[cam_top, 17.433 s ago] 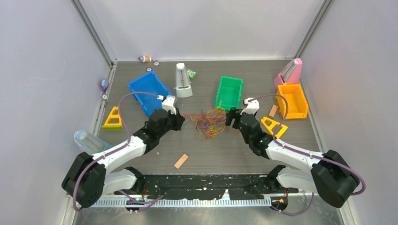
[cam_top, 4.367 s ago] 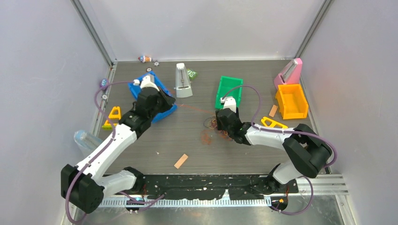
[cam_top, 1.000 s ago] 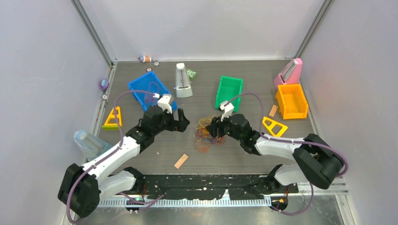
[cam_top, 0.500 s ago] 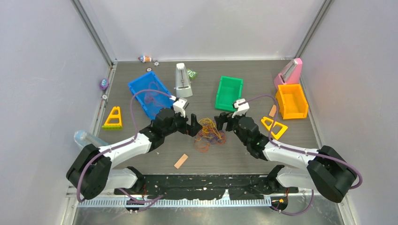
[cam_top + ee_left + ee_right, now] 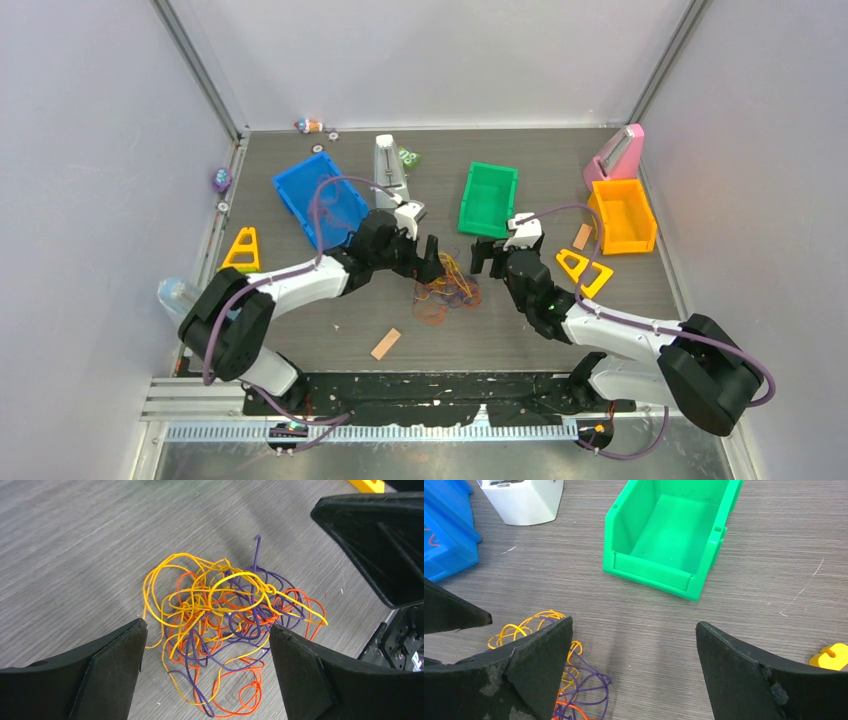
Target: Untangle the cables
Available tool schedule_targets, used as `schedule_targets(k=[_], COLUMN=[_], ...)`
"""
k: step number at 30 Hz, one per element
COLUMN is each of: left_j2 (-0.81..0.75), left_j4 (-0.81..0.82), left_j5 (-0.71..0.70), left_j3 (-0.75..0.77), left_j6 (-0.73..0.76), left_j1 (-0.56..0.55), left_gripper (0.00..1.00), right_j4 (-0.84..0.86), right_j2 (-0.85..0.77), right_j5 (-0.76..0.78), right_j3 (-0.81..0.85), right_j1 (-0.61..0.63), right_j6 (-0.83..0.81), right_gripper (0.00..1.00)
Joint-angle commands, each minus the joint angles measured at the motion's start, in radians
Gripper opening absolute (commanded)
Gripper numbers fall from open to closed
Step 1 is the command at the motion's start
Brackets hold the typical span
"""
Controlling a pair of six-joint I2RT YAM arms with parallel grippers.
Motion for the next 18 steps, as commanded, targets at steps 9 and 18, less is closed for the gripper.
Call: schedule_targets(k=[9, 18], left_j2=[0.168, 0.173], left_j4=[-0.144, -0.188], left_j5=[0.164, 0.119], left_j3=[0.158, 0.181], left_j6=[0.016, 0.031], left_j1=[-0.003, -0.002], left_gripper=[0.70, 0.16], right_j4=[0.054, 0.076], right_j2=[0.008, 0.030], right_j5=[-0.062, -0.395], right_j3=[0.013, 0.001], right_j1=[0.001, 0.001], right_j6=[-0.005, -0.033], right_gripper=[0.91, 0.82])
